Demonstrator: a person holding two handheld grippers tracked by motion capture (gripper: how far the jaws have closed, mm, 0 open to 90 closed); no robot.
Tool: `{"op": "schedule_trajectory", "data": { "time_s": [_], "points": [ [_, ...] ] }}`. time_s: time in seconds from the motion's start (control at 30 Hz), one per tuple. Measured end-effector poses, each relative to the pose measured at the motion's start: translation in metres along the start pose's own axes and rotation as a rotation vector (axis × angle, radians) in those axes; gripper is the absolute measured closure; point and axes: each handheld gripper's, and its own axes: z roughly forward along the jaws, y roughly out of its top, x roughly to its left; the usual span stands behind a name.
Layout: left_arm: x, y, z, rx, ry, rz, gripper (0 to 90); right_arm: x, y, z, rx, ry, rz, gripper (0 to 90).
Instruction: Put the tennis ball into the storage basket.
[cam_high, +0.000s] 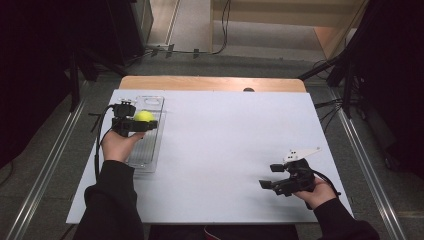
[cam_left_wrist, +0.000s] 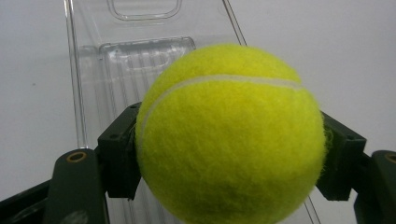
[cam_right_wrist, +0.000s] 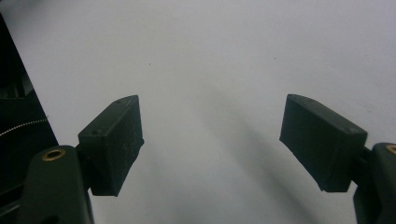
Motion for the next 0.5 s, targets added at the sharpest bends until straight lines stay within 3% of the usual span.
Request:
{"op": "schedule_trajectory", "data": {
  "time_s": [0.5],
  "points": [
    [0.0035,-0.0020,0.0016,0.013,0.009,-0.018,26.0,0.0007,0.0006,0.0003,0.000,0.002,-0.002,19.2]
  ]
}}
